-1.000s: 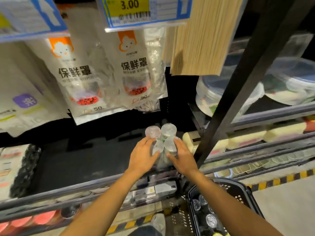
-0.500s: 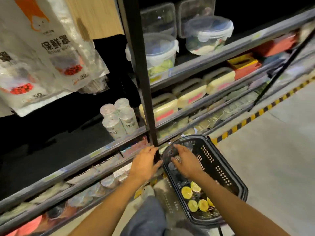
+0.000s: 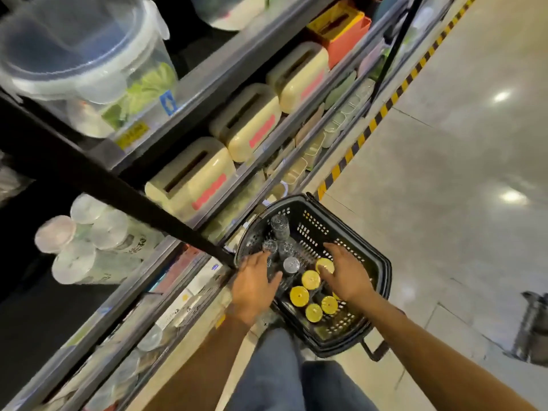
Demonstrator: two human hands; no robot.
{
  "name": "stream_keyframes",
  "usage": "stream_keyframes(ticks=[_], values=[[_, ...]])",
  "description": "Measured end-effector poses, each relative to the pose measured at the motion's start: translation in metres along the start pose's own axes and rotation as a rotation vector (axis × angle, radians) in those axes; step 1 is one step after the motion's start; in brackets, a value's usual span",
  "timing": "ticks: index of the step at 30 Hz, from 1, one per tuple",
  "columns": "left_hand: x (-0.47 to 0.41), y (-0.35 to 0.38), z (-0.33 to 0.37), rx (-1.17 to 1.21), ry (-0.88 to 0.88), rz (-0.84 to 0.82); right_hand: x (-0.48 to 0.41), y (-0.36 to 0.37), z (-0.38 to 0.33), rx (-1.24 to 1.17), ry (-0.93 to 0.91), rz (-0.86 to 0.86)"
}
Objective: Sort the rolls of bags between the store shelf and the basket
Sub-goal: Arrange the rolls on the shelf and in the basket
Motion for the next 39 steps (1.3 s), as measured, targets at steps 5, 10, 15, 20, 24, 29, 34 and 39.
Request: stream_keyframes(ticks=[5,10,15,20,24,29,34,39], values=[[-0.058,0.046,-0.016,0.061,-0.070,-0.036,-0.061,0.020,0.021,0.004,0.062,-0.020],[-0.113,0.117,-0.048,0.202,-0.214,-0.008,-0.144,0.067,0.045,-0.004,0.038,-0.049],[-0.163,0.207,-0.085,0.245,-0.355,0.049,-0.218,0.160,0.087,0.025,-0.004,-0.149],[-0.213,0.311,-0.123,0.318,-0.453,0.034,-0.279,0.258,0.127,0.054,-0.050,-0.252],[-0.242,0.378,-0.146,0.488,-0.564,0.037,-0.318,0.314,0.145,0.010,-0.082,-0.277],[-0.255,0.414,-0.159,0.587,-0.625,0.204,-0.343,0.359,0.144,-0.103,-0.120,-0.288],[-0.249,0.421,-0.163,0.700,-0.695,0.310,-0.349,0.382,0.141,-0.184,-0.116,-0.220],[-0.245,0.413,-0.165,0.680,-0.690,0.341,-0.343,0.379,0.144,-0.303,-0.064,-0.147]])
Point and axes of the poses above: each hand's wrist, its own x-axis away from the middle knuckle, its own y-axis out of the palm, z = x × y, the point moved 7 cm from there along -x, towards the middle knuckle, and after that the axes turned 4 degrees about x, right-handed, at the moved point
